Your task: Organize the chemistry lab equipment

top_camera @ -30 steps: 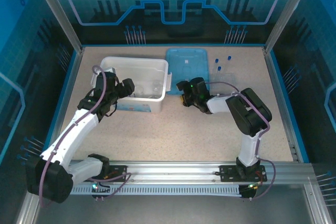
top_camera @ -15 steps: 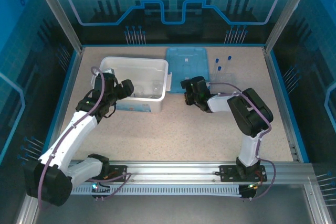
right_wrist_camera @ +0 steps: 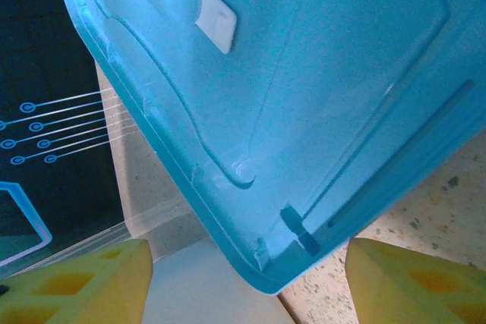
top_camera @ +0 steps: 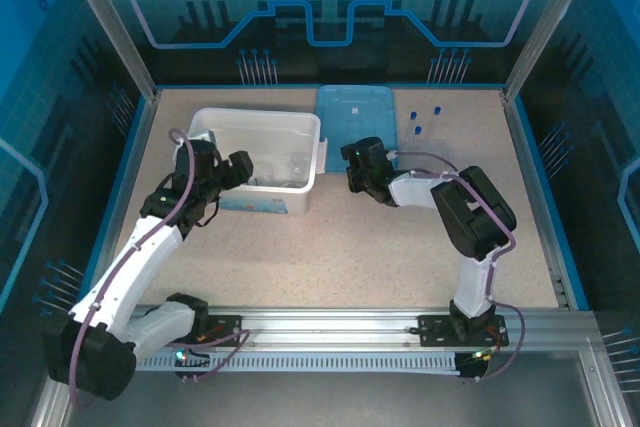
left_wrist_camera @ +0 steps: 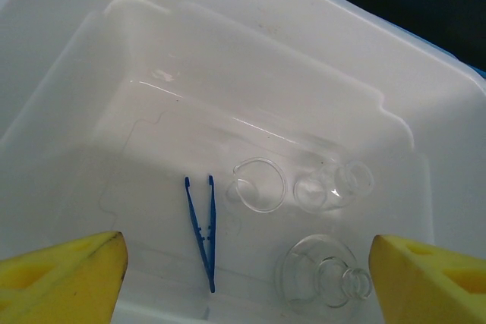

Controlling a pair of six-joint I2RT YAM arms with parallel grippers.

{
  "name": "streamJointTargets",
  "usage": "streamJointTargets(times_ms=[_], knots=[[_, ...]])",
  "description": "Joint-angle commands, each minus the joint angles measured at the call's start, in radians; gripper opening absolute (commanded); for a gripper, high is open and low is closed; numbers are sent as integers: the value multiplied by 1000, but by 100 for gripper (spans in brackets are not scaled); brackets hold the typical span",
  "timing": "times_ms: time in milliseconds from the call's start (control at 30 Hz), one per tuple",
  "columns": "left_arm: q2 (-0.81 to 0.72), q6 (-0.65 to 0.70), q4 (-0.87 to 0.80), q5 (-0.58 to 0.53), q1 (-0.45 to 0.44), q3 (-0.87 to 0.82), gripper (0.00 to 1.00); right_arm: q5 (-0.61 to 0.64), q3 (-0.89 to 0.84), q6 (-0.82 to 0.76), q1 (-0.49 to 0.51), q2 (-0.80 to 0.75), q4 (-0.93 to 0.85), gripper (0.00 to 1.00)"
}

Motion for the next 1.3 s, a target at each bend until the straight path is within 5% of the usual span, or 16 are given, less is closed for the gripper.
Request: streamJointTargets(times_ms=[0, 1267], knots=[[-23, -7, -19, -26, -2, 14, 84, 38, 17, 19, 24, 17, -30, 69], [-32, -9, -28, -20, -3, 19, 84, 71, 105, 65, -57, 138, -3, 70]])
